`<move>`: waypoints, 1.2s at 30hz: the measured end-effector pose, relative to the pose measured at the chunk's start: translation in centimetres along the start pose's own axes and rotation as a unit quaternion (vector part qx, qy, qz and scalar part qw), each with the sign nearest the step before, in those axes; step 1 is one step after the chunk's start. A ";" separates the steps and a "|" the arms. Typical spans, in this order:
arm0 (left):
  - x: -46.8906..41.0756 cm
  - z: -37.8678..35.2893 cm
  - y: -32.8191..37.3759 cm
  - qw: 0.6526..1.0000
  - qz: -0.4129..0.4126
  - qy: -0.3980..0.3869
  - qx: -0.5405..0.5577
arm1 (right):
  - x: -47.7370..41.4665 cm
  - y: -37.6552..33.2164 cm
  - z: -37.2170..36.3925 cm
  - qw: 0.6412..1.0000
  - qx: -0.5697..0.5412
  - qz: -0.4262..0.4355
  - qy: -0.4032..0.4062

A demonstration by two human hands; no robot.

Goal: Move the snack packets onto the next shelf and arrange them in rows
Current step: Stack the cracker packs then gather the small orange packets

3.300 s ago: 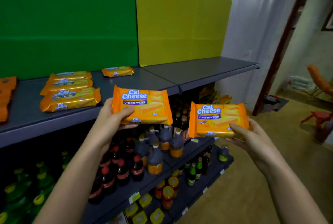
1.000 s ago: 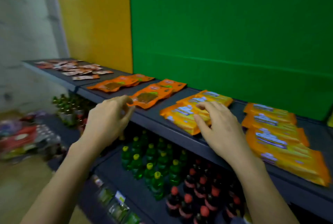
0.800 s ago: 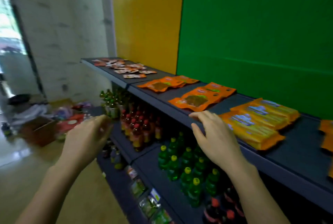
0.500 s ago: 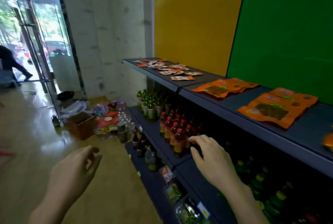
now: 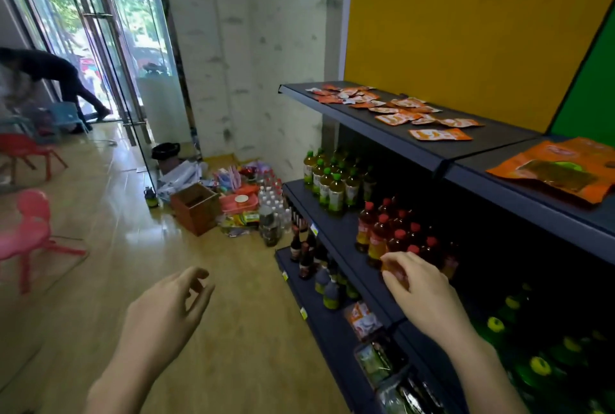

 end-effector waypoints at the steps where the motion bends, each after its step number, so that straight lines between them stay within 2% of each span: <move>1: -1.0 -0.8 -0.6 1.000 0.004 -0.006 0.000 | -1.1 0.0 -0.8 1.000 -0.001 -0.007 -0.004; 6: -8.1 -4.7 -2.3 1.000 0.014 -0.021 -0.001 | -7.8 -0.6 -3.5 1.000 -0.001 -0.010 -0.002; 9: -14.2 -6.0 -2.2 1.000 -0.010 -0.020 -0.002 | -12.7 -1.7 -3.0 0.999 -0.014 -0.002 0.030; 13: -22.2 -7.6 -1.3 0.996 -0.083 0.016 0.015 | -18.5 -3.3 -1.3 0.996 -0.017 0.010 0.087; 20: -33.4 -10.8 2.6 0.979 -0.191 0.018 0.075 | -26.0 -2.9 2.4 0.985 0.018 -0.024 0.167; 25: -41.0 -13.2 8.2 0.943 -0.304 0.021 0.132 | -29.0 -0.9 5.0 0.958 0.060 -0.107 0.261; 30: -46.9 -14.9 15.7 0.891 -0.388 -0.008 0.237 | -31.3 1.4 7.8 0.890 0.101 -0.269 0.354; 32: -48.0 -15.6 18.9 0.870 -0.409 -0.038 0.272 | -32.3 2.2 8.5 0.856 0.109 -0.351 0.364; 36: -49.9 -17.3 24.5 0.858 -0.426 -0.097 0.269 | -34.5 3.5 8.4 0.805 0.102 -0.495 0.309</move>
Point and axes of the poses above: each hand's wrist, its own x-axis away from the middle knuckle, its own z-axis out of the back of the hand, y = z × x, the point moved 1 cm from there along -x, towards the middle knuckle, and after that the axes turned 3 degrees about -z, right-handed, at the moved point
